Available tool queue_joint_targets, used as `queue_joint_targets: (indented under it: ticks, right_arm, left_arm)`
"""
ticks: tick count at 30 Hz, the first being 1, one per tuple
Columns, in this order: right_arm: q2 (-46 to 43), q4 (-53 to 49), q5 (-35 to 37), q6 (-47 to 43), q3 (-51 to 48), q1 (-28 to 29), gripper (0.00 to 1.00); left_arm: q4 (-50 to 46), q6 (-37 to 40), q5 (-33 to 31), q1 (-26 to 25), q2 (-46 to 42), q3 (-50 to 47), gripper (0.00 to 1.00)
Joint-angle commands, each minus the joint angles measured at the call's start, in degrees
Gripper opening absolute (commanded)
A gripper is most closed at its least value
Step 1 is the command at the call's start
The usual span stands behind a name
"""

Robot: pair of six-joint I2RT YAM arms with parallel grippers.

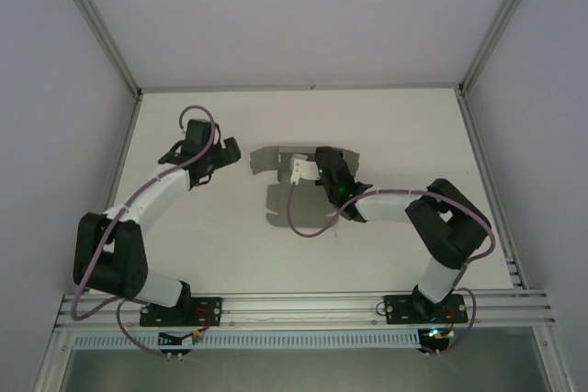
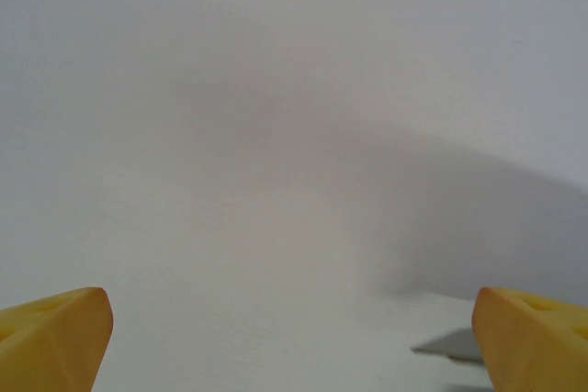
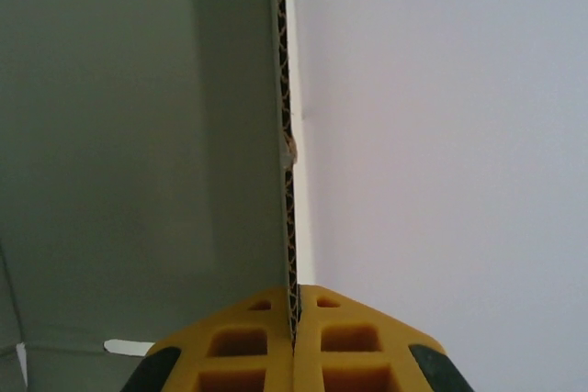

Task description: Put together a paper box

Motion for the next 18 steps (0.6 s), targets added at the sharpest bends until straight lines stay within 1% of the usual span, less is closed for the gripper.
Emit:
queue_joint_targets:
  ticks: [1,4,7,9,14,18]
  right_arm:
    - [0.19,12.22,2.95,-6.37,-0.05,0.51,0.0]
    - [0.68,13.81,4.05,-8.67,-0.18,0.68,0.0]
    - [1.84,12.17,4.07,-7.02,-0.64,0.69,0.0]
    - [3.19,11.87,4.02,-5.79,-1.12,0.67,0.0]
    - [7.89,16.93,3.64,-7.56,-2.14,0.64,0.0]
    - [11.04,21.0,3.45,-9.5,-2.31,0.67,0.0]
  left_arm:
    - [0.75,0.6,-4.61,0.42,3.47,3.31,1.0]
    - [3.41,0.75,-1.7,0.43,7.16,4.47,1.0]
    - [7.26,-0.11,0.11,0.44,9.53,4.23,1.0]
    - [7.7,-0.1,0.84,0.5,10.75,4.99,1.0]
    - [7.77,0.49,-0.34,0.42,12.87,5.68,1.0]
    - [9.34,0.32,0.18,0.45,14.23,5.45,1.0]
